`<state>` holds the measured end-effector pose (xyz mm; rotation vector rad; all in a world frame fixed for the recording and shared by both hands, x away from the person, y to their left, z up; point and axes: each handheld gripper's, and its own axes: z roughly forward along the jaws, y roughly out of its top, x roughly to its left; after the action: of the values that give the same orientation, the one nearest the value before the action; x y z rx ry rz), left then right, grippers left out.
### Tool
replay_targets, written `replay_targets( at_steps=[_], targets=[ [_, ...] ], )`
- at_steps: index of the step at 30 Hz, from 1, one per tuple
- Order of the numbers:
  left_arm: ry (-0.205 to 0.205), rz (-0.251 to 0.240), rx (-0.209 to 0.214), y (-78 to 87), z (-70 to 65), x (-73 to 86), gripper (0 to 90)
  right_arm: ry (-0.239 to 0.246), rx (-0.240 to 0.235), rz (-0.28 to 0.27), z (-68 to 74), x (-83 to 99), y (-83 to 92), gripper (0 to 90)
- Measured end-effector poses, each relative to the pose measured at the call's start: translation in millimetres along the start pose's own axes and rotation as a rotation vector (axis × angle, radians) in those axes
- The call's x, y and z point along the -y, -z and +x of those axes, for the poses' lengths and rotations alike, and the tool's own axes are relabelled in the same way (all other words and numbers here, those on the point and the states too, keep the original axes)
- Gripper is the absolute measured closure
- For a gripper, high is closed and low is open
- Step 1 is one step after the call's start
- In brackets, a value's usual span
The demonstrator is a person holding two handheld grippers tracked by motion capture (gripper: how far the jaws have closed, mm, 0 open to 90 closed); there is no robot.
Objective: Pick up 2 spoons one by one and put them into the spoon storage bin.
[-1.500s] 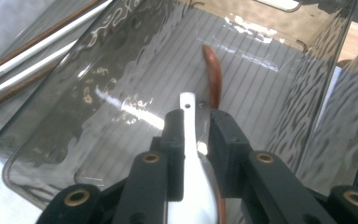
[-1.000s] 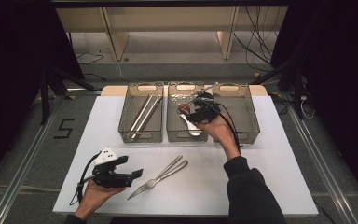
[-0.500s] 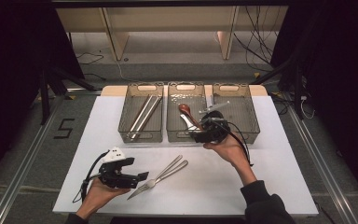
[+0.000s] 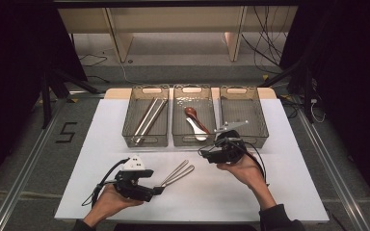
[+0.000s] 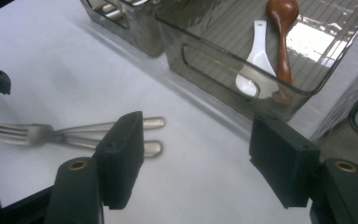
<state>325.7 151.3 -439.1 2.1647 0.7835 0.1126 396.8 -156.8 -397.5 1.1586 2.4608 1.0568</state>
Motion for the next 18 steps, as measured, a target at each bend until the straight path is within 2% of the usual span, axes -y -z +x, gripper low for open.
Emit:
replay_targets(
  at_steps=[7,11,13,15,18],
  targets=[
    [-0.057,0.075,0.035,-14.5,-11.2,-8.1,35.0,-0.009,-0.003,-0.001,2.5,14.6,5.3,36.1],
    [-0.065,0.112,0.014,-20.3,-11.5,-8.5,42.6,-0.017,-0.003,-0.006,0.9,22.4,8.0,36.2],
    [-0.062,0.126,0.004,-21.1,-10.5,-7.8,53.1,-0.023,-0.002,-0.005,0.3,26.5,8.6,36.3],
    [-0.052,0.144,0.013,-21.8,-9.4,-6.2,64.8,-0.027,-0.003,-0.004,-0.6,30.4,8.8,36.4],
    [-0.054,0.174,0.015,-23.7,-9.4,-4.0,77.0,-0.034,0.000,0.006,-1.7,34.1,9.0,36.6]
  ],
)
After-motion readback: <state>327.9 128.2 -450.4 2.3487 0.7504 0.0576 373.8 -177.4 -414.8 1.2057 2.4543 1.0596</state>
